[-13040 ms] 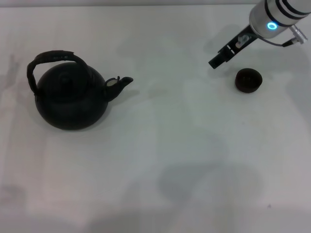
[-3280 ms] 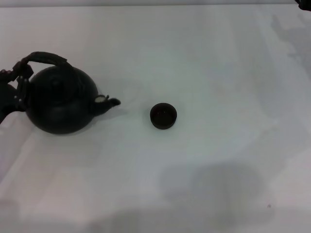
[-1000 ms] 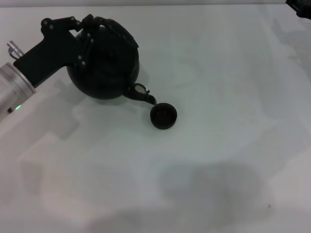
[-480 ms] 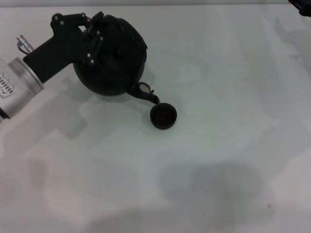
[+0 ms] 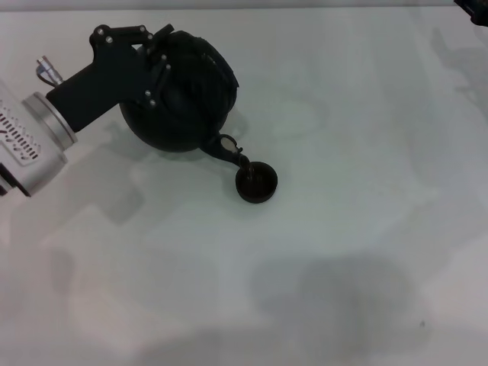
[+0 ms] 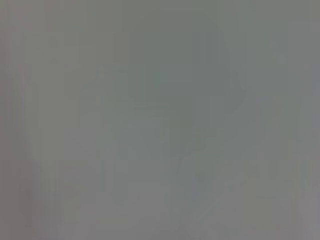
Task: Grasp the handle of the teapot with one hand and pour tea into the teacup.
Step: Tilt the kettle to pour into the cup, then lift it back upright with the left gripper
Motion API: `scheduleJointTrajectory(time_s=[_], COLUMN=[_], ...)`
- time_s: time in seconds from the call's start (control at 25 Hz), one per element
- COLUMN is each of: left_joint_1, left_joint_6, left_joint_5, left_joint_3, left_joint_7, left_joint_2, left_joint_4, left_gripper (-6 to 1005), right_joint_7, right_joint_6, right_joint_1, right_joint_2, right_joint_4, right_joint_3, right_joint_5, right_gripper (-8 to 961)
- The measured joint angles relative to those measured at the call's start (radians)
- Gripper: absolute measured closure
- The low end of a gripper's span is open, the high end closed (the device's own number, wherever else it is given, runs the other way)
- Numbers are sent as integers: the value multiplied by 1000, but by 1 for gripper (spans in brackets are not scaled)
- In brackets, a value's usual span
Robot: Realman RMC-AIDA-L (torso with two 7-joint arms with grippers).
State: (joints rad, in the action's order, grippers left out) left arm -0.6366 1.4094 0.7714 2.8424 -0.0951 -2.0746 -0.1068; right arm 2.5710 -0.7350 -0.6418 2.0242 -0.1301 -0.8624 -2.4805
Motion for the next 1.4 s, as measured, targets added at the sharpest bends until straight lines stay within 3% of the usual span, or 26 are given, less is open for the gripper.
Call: scheduleJointTrajectory(time_s=[0.96, 1.4], left_joint_1=[-3, 25], left_joint_6=[-3, -29], left_joint_5=[-9, 4], left_joint_3=[0, -11], left_joint_7=[-36, -24], left_joint_2=[-1, -2], left_joint_4=[12, 59], left_gripper=[901, 902], right_joint_7=[0, 0], right_joint_6=[-2, 0], right_joint_1=[-1, -2], right_joint_2=[1, 1], right_joint_4=[5, 5], right_joint_3=[22, 22], right_joint_5=[0, 0], right_gripper=[113, 113])
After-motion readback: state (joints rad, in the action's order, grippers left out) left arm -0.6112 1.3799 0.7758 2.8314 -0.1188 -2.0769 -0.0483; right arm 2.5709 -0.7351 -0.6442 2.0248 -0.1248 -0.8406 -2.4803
